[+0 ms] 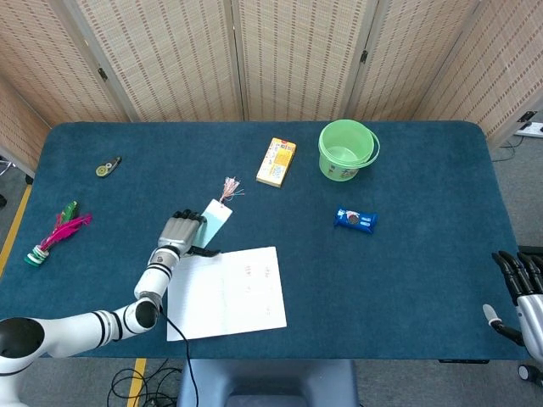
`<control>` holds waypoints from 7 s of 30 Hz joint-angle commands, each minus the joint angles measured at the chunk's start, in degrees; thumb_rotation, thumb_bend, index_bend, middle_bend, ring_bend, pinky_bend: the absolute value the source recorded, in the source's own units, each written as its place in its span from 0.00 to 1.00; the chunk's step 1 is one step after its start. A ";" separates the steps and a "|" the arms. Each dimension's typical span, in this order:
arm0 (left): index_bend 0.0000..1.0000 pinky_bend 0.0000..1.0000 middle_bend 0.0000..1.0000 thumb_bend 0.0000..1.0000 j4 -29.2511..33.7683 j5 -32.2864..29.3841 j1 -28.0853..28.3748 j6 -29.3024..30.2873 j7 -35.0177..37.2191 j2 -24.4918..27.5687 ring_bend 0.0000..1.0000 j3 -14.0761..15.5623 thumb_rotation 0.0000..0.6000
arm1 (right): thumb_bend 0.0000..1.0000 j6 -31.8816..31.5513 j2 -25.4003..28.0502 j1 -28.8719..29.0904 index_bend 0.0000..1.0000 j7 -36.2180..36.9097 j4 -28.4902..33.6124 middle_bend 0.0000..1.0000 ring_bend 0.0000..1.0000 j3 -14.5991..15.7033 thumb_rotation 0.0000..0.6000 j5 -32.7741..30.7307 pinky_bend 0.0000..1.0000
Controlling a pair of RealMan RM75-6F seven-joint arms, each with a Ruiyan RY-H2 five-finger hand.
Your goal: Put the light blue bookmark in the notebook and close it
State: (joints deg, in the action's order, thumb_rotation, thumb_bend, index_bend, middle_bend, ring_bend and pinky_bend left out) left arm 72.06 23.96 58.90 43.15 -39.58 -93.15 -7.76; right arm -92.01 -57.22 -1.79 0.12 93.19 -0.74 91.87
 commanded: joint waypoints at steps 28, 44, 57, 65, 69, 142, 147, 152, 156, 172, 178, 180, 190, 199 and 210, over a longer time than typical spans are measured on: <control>0.21 0.12 0.17 0.07 15.92 17.81 -1.83 2.90 4.93 7.40 0.05 6.60 0.36 | 0.26 -0.78 -0.63 -0.54 0.06 1.75 -1.58 0.11 0.05 0.07 1.00 0.51 0.07; 0.22 0.12 0.18 0.07 13.09 11.67 0.82 3.85 -1.82 7.14 0.05 9.72 0.36 | 0.26 -0.59 -0.64 -0.67 0.06 1.43 -1.30 0.11 0.05 0.03 1.00 0.20 0.07; 0.23 0.12 0.18 0.07 11.18 10.42 0.68 3.75 0.75 7.77 0.05 7.84 0.36 | 0.26 -1.67 -0.55 -1.40 0.06 1.86 -1.49 0.11 0.05 0.15 1.00 0.44 0.07; 0.24 0.12 0.19 0.07 15.83 16.01 0.27 0.16 5.85 8.92 0.05 6.89 0.36 | 0.26 -1.82 -0.62 -1.58 0.07 2.05 -1.68 0.11 0.05 0.19 1.00 0.48 0.07; 0.24 0.12 0.19 0.07 17.26 17.34 0.94 0.81 4.15 8.83 0.05 7.97 0.36 | 0.26 -1.88 -0.57 -1.72 0.06 2.19 -1.77 0.11 0.05 0.19 1.00 0.36 0.07; 0.23 0.12 0.21 0.07 -0.74 10.51 -1.04 12.43 1.94 -7.45 0.06 -2.84 1.00 | 0.26 -1.33 -0.46 -2.03 0.07 2.76 -2.38 0.11 0.05 -0.10 1.00 -0.49 0.07; 0.22 0.12 0.21 0.07 -2.17 9.15 -0.77 12.02 -0.98 -8.44 0.06 -2.58 1.00 | 0.26 -1.23 -0.37 -2.01 0.06 2.68 -2.33 0.11 0.05 -0.15 1.00 -0.60 0.07; 0.22 0.12 0.21 0.07 -3.54 8.41 -0.86 11.78 -3.10 -8.67 0.06 -2.24 1.00 | 0.26 -1.19 -0.34 -2.02 0.06 2.61 -2.25 0.11 0.05 -0.16 1.00 -0.64 0.07; 0.21 0.12 0.21 0.07 -3.61 7.41 -1.18 11.03 -3.67 -8.30 0.06 -2.62 1.00 | 0.26 -1.21 -0.39 -2.09 0.06 2.55 -2.25 0.11 0.05 -0.10 1.00 -0.62 0.07; 0.21 0.12 0.21 0.07 -0.86 7.38 -0.92 11.15 -5.86 -7.67 0.06 -2.66 1.00 | 0.26 -1.44 -0.45 -2.34 0.06 2.98 -2.63 0.11 0.05 -0.06 1.00 -0.73 0.07; 0.21 0.12 0.21 0.07 -1.72 6.39 -0.93 10.85 -6.45 -7.97 0.06 -2.82 1.00 | 0.26 -1.47 -0.60 -2.39 0.07 3.23 -2.90 0.11 0.05 -0.05 1.00 -0.72 0.07; 0.21 0.12 0.21 0.07 -2.04 6.19 -0.89 10.75 -6.64 -8.17 0.06 -2.87 1.00 | 0.26 -1.52 -0.62 -2.42 0.06 3.27 -2.94 0.11 0.05 -0.06 1.00 -0.73 0.07; 0.21 0.12 0.21 0.07 -3.93 5.70 -0.68 11.09 -9.65 -7.83 0.06 -2.16 1.00 | 0.26 -1.40 -0.59 -2.47 0.06 3.18 -2.93 0.11 0.05 -0.06 1.00 -0.85 0.07; 0.20 0.12 0.21 0.07 -3.78 4.94 -1.64 10.82 -10.85 -5.42 0.06 -1.51 1.00 | 0.26 -1.30 -0.58 -2.33 0.07 2.93 -2.71 0.11 0.05 -0.09 1.00 -0.67 0.07; 0.20 0.12 0.21 0.07 -4.98 4.33 -2.57 11.26 -11.40 -4.01 0.06 -1.38 1.00 | 0.26 -1.90 -0.40 -2.61 0.06 2.60 -2.32 0.11 0.05 0.03 1.00 -0.27 0.07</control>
State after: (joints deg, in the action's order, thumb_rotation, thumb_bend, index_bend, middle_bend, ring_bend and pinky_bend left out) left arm 67.09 28.37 56.42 54.42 -51.11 -97.25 -9.00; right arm -93.90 -57.64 -4.38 2.73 90.85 -0.72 91.59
